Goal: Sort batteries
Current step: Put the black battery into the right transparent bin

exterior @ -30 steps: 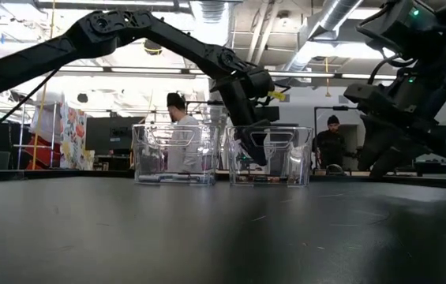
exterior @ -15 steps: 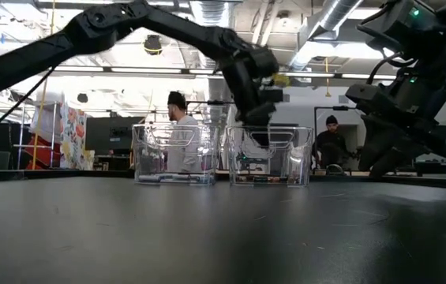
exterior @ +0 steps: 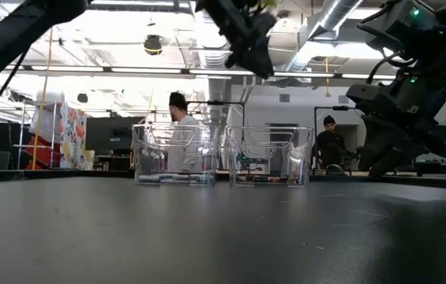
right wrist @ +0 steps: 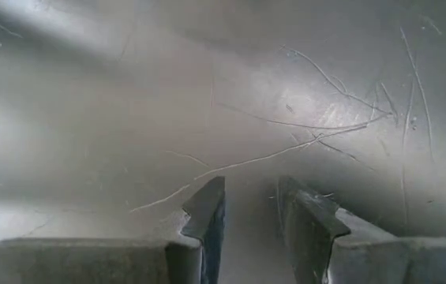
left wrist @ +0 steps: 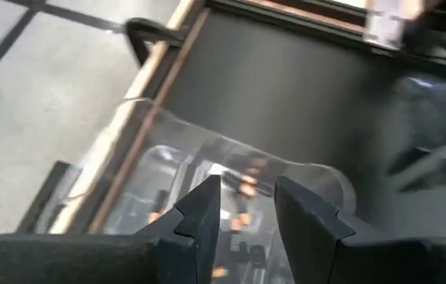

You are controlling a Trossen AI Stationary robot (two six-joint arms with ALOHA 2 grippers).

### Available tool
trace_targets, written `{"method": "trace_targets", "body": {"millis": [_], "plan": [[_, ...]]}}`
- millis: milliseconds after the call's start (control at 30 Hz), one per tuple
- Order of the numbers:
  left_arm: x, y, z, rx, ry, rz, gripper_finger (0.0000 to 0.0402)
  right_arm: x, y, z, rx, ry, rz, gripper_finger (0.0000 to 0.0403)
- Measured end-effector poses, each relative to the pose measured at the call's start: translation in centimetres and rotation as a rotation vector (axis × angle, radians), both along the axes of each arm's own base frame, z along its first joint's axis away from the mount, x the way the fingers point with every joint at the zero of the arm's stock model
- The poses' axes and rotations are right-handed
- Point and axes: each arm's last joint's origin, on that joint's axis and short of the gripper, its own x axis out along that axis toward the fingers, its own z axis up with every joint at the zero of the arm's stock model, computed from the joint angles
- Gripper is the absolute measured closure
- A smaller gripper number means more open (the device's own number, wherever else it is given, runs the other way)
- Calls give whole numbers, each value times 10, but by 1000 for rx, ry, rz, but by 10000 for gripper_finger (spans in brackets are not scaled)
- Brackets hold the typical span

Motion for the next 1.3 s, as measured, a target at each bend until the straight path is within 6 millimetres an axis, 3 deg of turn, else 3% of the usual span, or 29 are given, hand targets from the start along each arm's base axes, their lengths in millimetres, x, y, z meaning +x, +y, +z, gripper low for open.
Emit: {"method": "trace_targets", "body": {"millis": [200, 433, 567, 667, 900, 1067, 1300], "plan": [[14, -54, -4, -5, 11, -106, 299, 0, 1, 0, 29, 3, 25, 267], [29, -113, -63, -89, 95, -161, 301, -6, 11, 9, 38, -23, 108, 267], [21, -139, -72, -114, -10, -148, 301, -16, 16, 16, 42, -27, 148, 267], [6, -156, -82, -117, -75, -133, 301, -22, 20, 24, 50, -55, 178, 267], [-54, -187, -98, -126, -149, -9, 301, -35, 26, 41, 80, -82, 222, 271], [-100, -200, -111, -142, -157, 85, 301, -38, 31, 63, 84, -26, 244, 281], [-163, -209, -118, -123, -204, 184, 301, -25, 41, 87, 100, 10, 221, 284]]}}
